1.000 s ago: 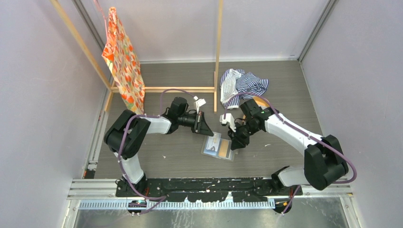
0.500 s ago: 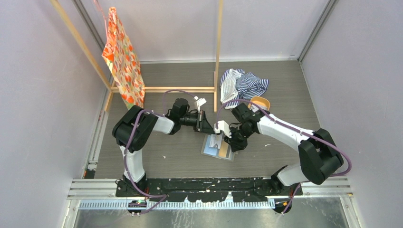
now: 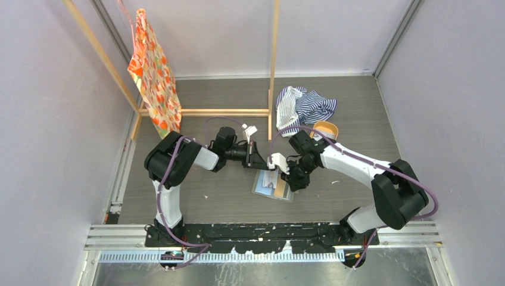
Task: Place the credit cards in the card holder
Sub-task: Insert the credit card into the card holder.
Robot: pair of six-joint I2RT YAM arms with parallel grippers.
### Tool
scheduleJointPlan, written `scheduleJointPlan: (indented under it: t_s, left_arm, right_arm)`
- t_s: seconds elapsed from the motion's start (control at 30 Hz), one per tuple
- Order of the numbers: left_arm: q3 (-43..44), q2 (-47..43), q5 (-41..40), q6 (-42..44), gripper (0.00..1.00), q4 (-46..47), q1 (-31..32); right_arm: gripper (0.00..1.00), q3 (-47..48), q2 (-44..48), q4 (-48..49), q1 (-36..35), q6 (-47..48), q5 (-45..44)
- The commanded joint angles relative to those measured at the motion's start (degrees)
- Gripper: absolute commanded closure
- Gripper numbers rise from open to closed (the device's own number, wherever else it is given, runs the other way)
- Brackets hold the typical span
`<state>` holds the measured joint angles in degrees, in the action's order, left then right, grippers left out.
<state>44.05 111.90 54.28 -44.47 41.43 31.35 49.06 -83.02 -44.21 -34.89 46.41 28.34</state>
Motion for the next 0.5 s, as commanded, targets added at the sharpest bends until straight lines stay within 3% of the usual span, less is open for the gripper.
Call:
scheduleJointPlan:
  t_s: [0.0,0.47]
  left_arm:
    - [-1.1,-0.4,-0.9,0.6,1.00,3.1,-0.1]
    - [-5.5,-0.8,-6.6,-1.7,1.00,8.5,3.4]
  right_arm:
    - [0.79,1.0,-0.4,-0.2,-0.6,0.7,-0.6]
    - [0.79,1.4,-1.2,-0.3,-1.6,0.3,-0.8]
